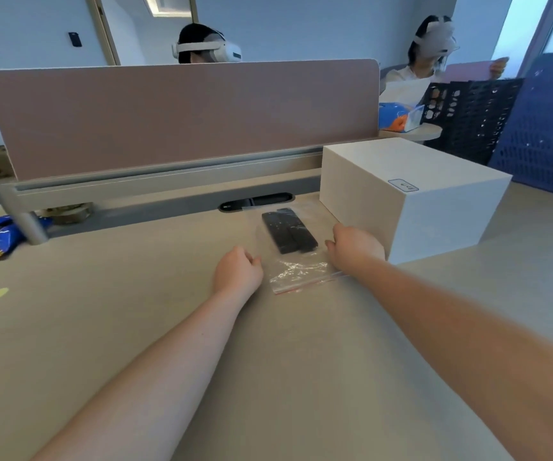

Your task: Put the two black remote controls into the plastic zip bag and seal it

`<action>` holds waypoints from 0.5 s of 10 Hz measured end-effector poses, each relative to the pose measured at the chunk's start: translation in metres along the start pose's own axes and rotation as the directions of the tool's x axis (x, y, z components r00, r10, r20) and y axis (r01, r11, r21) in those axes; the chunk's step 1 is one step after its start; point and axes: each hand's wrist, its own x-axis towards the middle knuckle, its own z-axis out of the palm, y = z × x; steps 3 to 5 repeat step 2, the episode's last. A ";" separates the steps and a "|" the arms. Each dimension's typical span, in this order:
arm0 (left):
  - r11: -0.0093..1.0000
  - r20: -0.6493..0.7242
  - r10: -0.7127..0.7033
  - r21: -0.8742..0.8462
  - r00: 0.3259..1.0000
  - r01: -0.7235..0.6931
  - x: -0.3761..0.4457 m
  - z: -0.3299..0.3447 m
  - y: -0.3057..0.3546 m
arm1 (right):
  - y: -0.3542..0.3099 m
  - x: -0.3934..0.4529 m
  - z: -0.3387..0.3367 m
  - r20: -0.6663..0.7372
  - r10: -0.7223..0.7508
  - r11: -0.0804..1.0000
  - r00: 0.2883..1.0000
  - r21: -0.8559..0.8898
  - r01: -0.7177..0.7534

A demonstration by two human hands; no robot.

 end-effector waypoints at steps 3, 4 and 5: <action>0.998 -0.032 0.066 -0.014 0.997 -0.067 -0.034 -0.007 -0.020 | 0.014 -0.089 -0.014 0.087 -0.078 0.960 0.993 0.276 0.051; 0.998 -0.032 0.066 -0.014 0.997 -0.067 -0.034 -0.007 -0.020 | 0.014 -0.089 -0.014 0.087 -0.078 0.960 0.993 0.276 0.051; 0.998 -0.032 0.066 -0.014 0.997 -0.067 -0.034 -0.007 -0.020 | 0.014 -0.089 -0.014 0.087 -0.078 0.960 0.993 0.276 0.051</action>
